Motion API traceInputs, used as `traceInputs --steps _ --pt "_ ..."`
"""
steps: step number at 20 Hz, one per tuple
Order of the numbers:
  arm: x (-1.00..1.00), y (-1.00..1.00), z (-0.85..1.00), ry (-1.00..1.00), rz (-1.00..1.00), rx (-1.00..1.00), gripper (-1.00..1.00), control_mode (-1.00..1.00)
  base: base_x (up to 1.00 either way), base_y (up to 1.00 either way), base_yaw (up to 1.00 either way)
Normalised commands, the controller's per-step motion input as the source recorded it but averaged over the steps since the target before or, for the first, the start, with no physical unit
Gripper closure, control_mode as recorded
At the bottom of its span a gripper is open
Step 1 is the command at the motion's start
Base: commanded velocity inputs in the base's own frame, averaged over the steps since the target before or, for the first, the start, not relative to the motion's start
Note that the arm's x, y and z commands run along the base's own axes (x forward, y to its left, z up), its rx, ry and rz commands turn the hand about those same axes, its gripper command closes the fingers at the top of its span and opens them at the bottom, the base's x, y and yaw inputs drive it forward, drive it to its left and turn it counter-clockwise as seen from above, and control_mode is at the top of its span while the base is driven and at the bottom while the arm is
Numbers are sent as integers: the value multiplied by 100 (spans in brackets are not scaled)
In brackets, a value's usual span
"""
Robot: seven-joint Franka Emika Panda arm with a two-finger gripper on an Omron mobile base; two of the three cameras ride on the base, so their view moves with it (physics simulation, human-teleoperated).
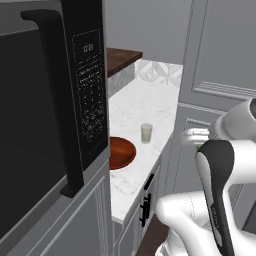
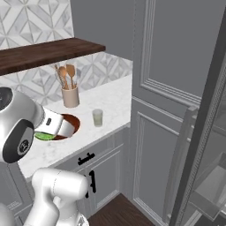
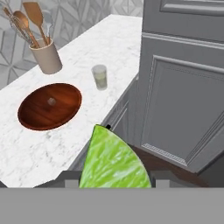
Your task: Grab a lemon wedge from the fridge and one ice cube from the ice bowl, and put them in the glass of lemonade.
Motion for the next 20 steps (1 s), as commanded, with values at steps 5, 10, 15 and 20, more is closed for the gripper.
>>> traceInputs --steps 5,10,15,20 --pt "96 0 -3 16 11 0 100 -100 0 0 0" --pt "100 5 -19 5 10 -2 100 -100 0 0 0" --pt "100 16 -7 13 1 -9 100 -100 0 0 0" --pt "81 4 -17 10 0 -1 100 -100 0 0 0"
